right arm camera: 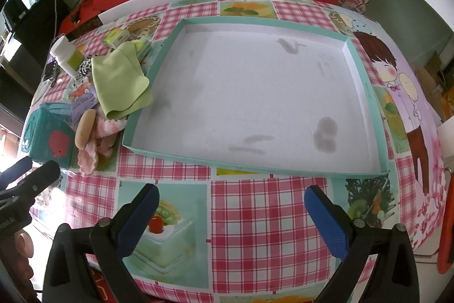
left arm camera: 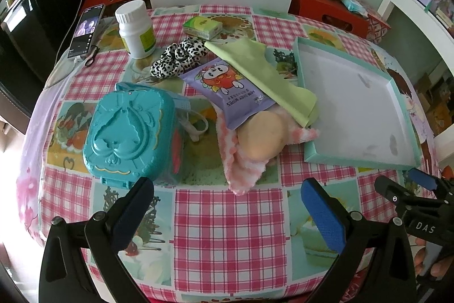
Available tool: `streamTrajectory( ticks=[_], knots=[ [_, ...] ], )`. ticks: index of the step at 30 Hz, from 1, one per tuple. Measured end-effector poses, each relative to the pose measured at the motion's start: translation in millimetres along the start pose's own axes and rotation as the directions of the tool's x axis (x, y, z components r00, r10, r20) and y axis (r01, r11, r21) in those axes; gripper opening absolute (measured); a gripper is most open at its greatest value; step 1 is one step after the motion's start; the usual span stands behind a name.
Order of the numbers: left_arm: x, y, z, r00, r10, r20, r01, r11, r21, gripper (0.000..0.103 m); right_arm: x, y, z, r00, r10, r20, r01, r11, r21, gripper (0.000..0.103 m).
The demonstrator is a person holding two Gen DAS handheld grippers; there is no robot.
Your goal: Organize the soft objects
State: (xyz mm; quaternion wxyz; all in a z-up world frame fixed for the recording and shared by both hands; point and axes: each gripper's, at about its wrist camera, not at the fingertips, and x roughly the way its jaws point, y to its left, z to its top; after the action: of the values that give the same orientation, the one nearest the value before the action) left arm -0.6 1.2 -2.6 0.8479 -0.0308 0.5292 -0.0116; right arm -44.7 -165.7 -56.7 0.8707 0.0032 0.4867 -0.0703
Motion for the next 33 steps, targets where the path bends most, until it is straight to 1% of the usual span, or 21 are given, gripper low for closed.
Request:
streamTrajectory(
  ticks=[11,15,18,21,22,25,27,29,31,33],
  knots=[
    [-2,0,1,0.999,-0.038,0.006,0.038,0.999,0.004,0.103,2,4,2,1.000,-0.003,-0.003,0.003,1.000,-0.011,0.103],
    [-10,5,5,0.997,-0.075,0.029,0.075,0.997,-0.001,0.103,2,6,2,1.000,-0.001,0.000,0.001,1.000,-0.011,0.103],
    [-17,9,9,0.995,-0.082,0.058,0.083,0.997,-0.012,0.103,3,7,3,1.000,0.001,-0.002,-0.001,1.000,-0.011,0.103],
    [-26,13,17,0.991,-0.116,0.071,0.118,0.993,-0.023,0.103,2,9,5,1.000,0.004,-0.004,-0.004,1.000,-0.014,0.103],
    [-31,15,20,0.989,-0.124,0.086,0.126,0.992,-0.025,0.103,0,9,7,1.000,0.007,0.003,-0.007,1.000,-0.012,0.103],
    [-46,21,33,0.984,-0.096,0.152,0.100,0.995,-0.021,0.103,-6,13,16,0.999,0.025,0.035,-0.025,1.000,-0.011,0.103],
    [-52,27,42,0.980,-0.087,0.179,0.094,0.995,-0.026,0.103,-10,19,25,0.997,0.041,0.061,-0.040,0.999,-0.022,0.103],
    [-54,35,55,0.979,-0.086,0.185,0.094,0.995,-0.032,0.103,-12,28,34,0.996,0.061,0.072,-0.058,0.998,-0.039,0.103],
    [-55,44,67,0.980,-0.058,0.191,0.069,0.996,-0.049,0.103,-13,39,43,0.993,0.083,0.084,-0.077,0.995,-0.065,0.103],
    [-56,54,76,0.979,-0.051,0.197,0.066,0.995,-0.070,0.103,-14,52,51,0.989,0.106,0.100,-0.097,0.991,-0.097,0.103]
  ],
)
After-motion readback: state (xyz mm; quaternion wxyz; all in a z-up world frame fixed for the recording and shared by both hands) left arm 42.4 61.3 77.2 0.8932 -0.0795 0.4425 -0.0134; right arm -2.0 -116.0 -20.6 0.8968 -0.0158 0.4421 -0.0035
